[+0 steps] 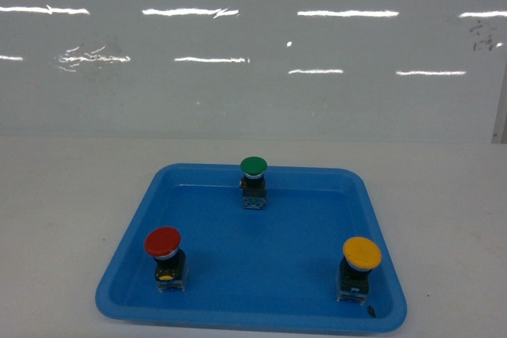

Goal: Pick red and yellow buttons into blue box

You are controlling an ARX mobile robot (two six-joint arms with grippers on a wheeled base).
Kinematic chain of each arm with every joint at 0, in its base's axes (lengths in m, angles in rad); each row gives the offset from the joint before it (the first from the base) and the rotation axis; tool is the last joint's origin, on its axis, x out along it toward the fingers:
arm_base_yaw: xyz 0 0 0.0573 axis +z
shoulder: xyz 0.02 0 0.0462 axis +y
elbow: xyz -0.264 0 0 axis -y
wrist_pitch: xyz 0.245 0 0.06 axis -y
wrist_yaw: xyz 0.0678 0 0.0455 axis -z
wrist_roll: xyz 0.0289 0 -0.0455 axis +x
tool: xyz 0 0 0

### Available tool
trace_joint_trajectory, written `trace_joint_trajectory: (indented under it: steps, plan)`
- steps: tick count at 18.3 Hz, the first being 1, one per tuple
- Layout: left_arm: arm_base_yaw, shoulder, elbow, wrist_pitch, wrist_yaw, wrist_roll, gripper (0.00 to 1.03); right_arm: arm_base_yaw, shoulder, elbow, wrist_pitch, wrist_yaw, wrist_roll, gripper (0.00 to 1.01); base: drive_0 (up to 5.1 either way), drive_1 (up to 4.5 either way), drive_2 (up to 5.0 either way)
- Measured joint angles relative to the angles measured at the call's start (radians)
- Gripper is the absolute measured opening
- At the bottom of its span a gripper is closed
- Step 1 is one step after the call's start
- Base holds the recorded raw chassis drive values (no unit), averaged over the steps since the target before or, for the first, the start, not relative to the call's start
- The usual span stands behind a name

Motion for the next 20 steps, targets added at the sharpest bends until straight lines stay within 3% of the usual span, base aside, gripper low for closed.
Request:
trace_joint_trajectory:
  steps: [15,18,20]
  plan:
    - [-0.001,-0.002,0.0,-0.011,-0.009,0.002,0.98,0.0,0.0,0.0,0.0,0.0,0.0,0.98,0.0,0.0,0.0]
    - [0.055,0.006,-0.001,-0.046,0.032,0.007,0.98,0.047,0.076,-0.002,0.098,0.033,-0.01,0.98,0.0,0.0,0.0]
    - [0.021,0.155,0.0,0.116,0.023,0.006,0.98,0.094,0.256,-0.002,0.268,0.032,-0.029,0.98,0.0,0.0,0.0]
